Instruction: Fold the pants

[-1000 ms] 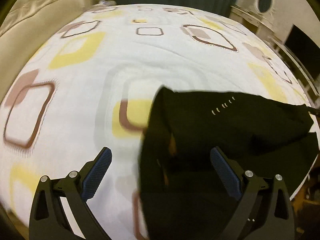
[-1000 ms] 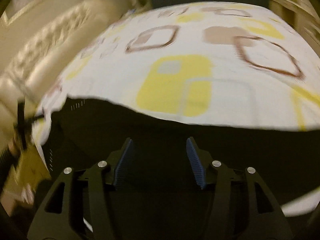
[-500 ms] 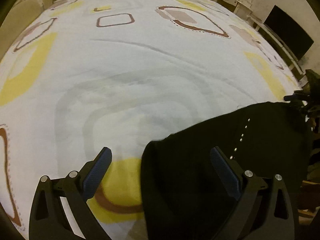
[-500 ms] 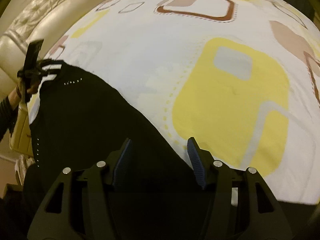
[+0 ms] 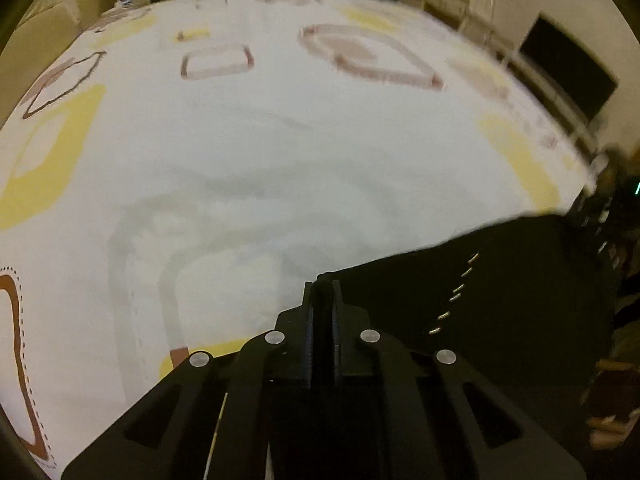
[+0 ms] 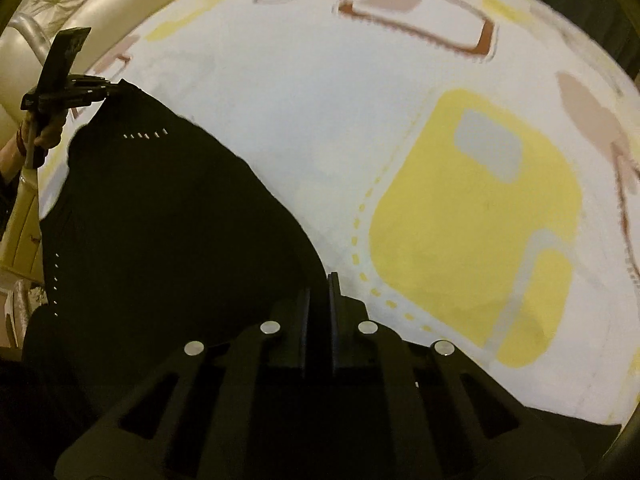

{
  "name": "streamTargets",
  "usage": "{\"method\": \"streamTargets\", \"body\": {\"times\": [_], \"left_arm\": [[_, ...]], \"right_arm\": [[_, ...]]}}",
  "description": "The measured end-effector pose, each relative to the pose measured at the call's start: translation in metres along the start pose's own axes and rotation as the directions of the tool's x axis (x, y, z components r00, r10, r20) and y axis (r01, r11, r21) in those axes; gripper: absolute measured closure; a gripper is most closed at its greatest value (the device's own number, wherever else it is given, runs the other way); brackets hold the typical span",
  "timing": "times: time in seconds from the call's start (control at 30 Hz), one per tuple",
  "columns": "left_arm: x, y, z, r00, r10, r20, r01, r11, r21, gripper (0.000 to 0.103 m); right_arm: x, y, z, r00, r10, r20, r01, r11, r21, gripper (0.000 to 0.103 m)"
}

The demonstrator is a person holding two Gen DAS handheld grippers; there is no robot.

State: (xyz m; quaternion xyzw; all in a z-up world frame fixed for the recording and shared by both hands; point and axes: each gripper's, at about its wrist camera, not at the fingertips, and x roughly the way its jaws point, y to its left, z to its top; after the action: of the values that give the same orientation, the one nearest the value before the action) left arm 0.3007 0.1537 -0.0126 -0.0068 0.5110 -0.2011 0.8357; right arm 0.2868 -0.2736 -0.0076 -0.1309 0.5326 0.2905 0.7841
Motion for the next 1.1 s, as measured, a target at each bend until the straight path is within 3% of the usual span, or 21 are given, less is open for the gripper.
{"method": "streamTargets", "body": {"times": [0.17, 0.5, 0.6, 0.87, 1.1], "left_arm": [[-0.041, -0.017, 0.006, 0.993, -0.018, 0.114, 0.019, 1.000, -0.008, 0.097], [-0.109, -0.047, -0.068, 0.977, -0.069, 0.200, 0.069, 0.998, 0.006, 0.097], [-0.120, -0.051, -0.102, 0.976, -0.085, 0.202, 0.089, 0.996, -0.011, 0.097], [-0.122, -0.054, -0.180, 0.980, -0.104, 0.172, 0.120, 0.989, -0.085, 0.097], [-0.109, -0.056, -0.218, 0.986, -0.088, 0.138, 0.107, 0.985, -0.132, 0.096]], "right_arm": [[-0.049, 0.016, -0.022, 0.989, -0.054, 0.136, 0.052, 0.998, 0.022, 0.096], [-0.097, 0.100, -0.094, 0.948, -0.152, 0.281, 0.167, 0.985, -0.030, 0.096], [-0.095, 0.125, -0.123, 0.941, -0.174, 0.291, 0.196, 0.979, -0.048, 0.096], [-0.069, 0.163, -0.185, 0.951, -0.169, 0.260, 0.182, 0.983, -0.027, 0.096], [-0.041, 0.182, -0.215, 0.967, -0.165, 0.197, 0.175, 0.984, -0.034, 0.094]]}}
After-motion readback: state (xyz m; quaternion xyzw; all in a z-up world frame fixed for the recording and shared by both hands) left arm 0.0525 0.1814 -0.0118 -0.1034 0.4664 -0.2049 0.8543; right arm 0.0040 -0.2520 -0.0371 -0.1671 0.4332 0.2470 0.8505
